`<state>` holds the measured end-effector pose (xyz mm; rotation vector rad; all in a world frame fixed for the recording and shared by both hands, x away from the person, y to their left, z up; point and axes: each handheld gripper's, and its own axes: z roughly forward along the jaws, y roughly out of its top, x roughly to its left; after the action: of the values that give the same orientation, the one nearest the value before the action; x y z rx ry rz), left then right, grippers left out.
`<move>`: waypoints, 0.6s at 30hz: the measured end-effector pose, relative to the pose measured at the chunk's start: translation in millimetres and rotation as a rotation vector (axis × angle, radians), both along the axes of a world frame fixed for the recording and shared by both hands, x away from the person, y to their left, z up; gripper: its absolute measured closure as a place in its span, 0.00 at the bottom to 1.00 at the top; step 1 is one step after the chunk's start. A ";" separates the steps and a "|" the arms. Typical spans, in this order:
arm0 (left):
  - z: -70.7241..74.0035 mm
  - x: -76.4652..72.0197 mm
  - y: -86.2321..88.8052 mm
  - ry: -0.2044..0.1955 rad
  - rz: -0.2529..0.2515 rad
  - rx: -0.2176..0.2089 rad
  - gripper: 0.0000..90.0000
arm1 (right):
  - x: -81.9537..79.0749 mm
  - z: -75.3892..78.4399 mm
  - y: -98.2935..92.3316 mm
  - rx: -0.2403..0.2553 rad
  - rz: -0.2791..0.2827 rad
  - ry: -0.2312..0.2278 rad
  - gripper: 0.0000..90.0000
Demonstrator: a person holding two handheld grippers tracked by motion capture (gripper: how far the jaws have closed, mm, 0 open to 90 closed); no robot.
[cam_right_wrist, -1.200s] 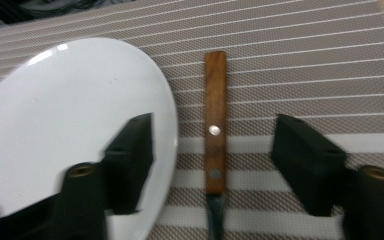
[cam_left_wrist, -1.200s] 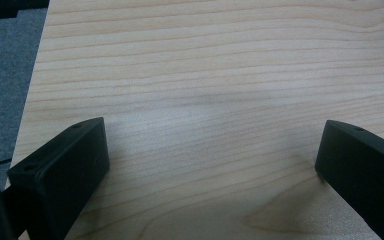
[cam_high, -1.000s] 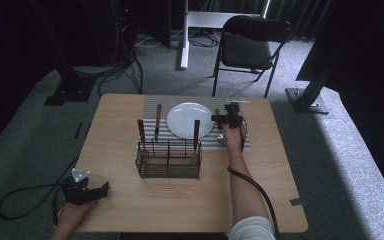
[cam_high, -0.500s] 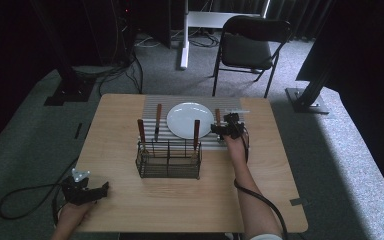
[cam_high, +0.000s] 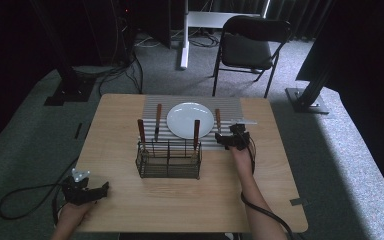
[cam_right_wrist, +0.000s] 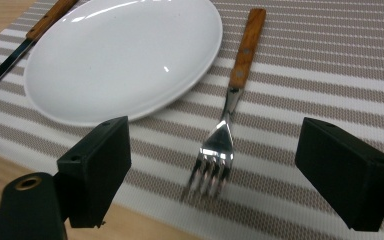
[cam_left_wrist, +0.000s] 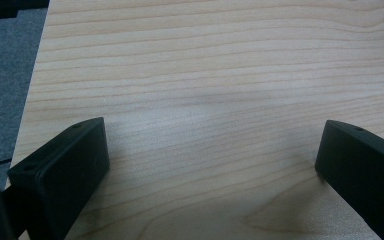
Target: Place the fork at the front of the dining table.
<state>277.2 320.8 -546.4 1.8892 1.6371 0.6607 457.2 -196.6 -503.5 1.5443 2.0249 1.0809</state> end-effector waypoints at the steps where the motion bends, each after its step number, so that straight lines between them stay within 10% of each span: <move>1: 0.0 0.0 0.0 0.000 0.000 0.000 0.01 | -2.9 -0.3 -1.6 -0.003 0.002 -0.002 0.16; 18: 0.0 0.0 0.0 0.000 0.000 0.000 0.01 | -51.1 -20.4 -28.8 -0.003 0.006 -0.007 0.17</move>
<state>277.2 320.8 -546.4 1.8892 1.6372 0.6604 406.1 -225.4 -523.9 1.5328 2.0267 1.0837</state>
